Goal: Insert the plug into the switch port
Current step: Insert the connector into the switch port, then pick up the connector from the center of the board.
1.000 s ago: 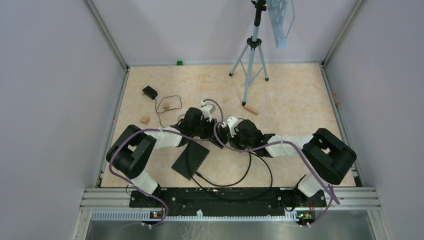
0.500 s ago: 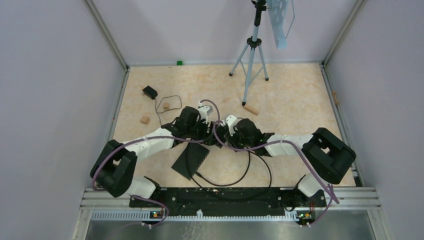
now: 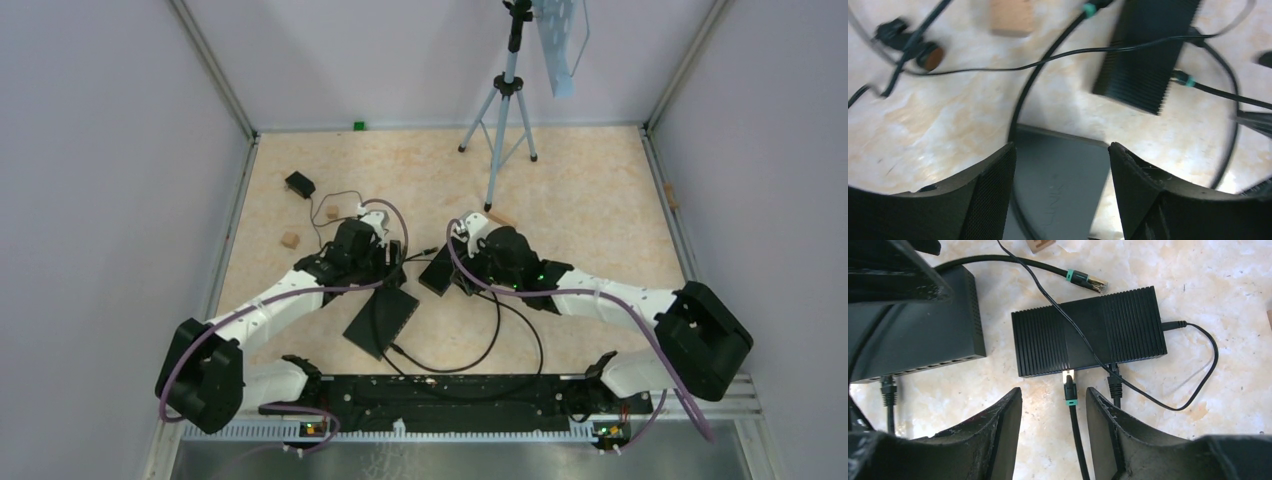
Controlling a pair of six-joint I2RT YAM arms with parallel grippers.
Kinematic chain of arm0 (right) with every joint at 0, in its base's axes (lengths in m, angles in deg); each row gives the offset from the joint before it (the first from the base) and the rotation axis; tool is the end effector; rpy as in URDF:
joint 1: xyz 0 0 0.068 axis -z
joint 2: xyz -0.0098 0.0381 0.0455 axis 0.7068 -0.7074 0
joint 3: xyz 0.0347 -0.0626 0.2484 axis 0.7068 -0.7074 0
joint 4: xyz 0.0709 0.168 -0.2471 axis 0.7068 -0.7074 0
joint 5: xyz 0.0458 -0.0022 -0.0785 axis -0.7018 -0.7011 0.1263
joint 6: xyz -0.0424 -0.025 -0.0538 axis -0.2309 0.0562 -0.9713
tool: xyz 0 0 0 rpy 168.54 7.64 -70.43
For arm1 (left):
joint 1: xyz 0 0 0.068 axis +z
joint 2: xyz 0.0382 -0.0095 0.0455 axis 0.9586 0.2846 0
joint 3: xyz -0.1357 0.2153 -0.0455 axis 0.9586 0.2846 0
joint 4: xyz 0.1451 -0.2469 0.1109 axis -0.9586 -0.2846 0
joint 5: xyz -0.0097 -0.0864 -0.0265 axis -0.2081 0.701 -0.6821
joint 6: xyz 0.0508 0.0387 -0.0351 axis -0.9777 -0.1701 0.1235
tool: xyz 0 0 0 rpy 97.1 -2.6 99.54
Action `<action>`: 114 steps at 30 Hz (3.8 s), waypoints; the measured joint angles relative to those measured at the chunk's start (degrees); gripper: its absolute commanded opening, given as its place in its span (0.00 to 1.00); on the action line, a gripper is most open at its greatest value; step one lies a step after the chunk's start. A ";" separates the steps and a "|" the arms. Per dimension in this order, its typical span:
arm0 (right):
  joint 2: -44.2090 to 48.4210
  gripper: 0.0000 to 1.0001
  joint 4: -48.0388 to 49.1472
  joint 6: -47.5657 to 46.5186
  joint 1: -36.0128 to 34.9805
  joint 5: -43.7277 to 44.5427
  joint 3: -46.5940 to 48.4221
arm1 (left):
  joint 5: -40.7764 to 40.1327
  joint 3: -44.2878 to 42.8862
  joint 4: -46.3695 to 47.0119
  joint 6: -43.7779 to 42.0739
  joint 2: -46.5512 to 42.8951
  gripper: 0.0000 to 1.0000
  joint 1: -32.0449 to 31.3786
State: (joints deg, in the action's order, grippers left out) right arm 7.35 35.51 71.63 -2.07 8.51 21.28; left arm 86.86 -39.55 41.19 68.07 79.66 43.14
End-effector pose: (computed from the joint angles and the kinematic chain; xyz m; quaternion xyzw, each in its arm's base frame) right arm 0.2348 0.2569 0.1479 -0.3240 0.8172 0.2328 0.4160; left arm 0.2629 -0.1618 0.1557 0.0884 0.9214 -0.2130 0.3128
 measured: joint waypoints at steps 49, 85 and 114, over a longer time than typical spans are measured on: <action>17.79 0.49 0.04 13.66 0.00 7.32 -5.20 | 4.20 0.46 -4.94 3.74 5.25 0.11 2.84; 17.25 0.65 -0.61 40.11 -0.02 10.93 -0.74 | 13.92 -2.38 -8.46 13.27 -16.83 0.00 -2.08; -10.03 0.00 17.92 48.37 -4.70 8.94 14.34 | 6.54 -2.14 0.74 4.17 -17.16 0.73 -2.14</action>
State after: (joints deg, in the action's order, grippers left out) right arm -2.68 53.44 120.00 -6.77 17.45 35.62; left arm 93.40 -41.69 41.93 72.24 62.50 41.00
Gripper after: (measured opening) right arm 0.026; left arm 0.577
